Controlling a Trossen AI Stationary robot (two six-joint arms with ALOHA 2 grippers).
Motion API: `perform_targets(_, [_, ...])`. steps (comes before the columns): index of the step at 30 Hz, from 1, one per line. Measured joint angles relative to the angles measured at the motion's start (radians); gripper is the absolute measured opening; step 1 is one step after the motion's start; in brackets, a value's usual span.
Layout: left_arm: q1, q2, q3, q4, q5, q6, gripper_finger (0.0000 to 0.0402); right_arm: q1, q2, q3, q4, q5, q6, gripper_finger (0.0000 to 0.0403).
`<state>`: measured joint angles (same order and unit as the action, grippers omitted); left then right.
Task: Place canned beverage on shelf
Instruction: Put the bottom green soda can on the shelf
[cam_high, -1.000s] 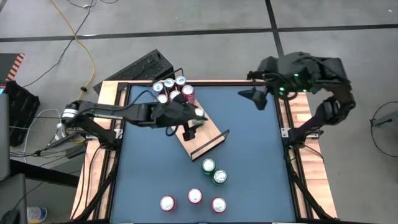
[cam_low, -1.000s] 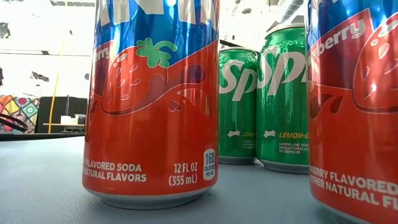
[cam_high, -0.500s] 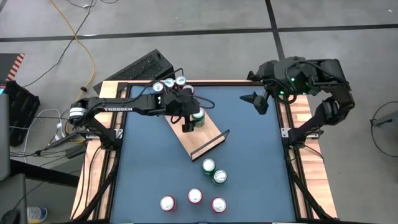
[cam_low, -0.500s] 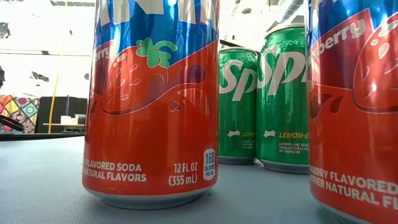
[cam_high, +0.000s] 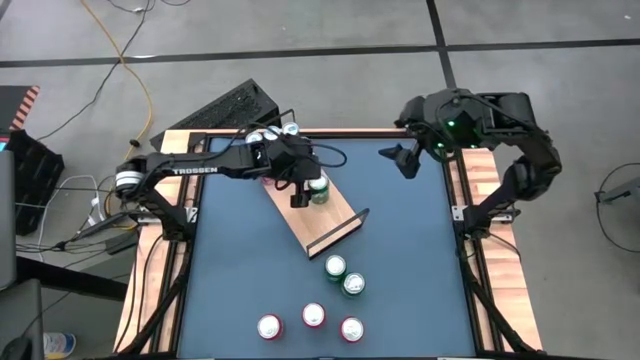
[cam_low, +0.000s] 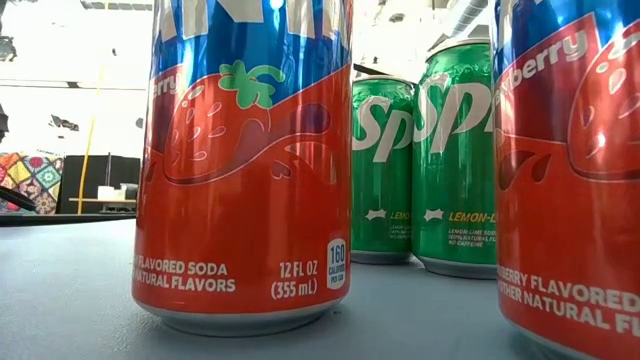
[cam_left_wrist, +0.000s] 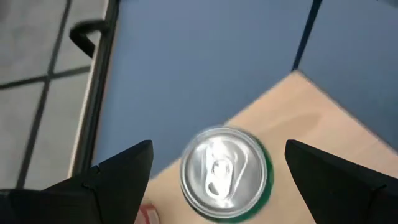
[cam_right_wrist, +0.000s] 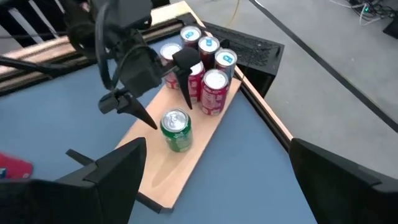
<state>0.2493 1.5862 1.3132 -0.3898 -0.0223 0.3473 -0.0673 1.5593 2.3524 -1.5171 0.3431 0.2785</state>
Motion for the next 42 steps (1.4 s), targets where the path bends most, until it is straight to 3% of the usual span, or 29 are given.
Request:
perform_targets(22, [0.006,0.09,-0.003,-0.038,0.014,0.02,0.0352,0.009,0.012,0.0,-0.001,-0.003,0.012,0.038])
perform_targets(32, [0.003,0.116,-0.002,-0.056,-0.002,-0.005,0.0308,0.008,0.012,0.0,0.002,-0.003,0.012,0.038])
perform_targets(42, [0.015,0.11,-0.002,-0.058,-0.035,-0.039,0.0307,0.008,0.012,0.0,0.002,-0.002,0.011,0.038])
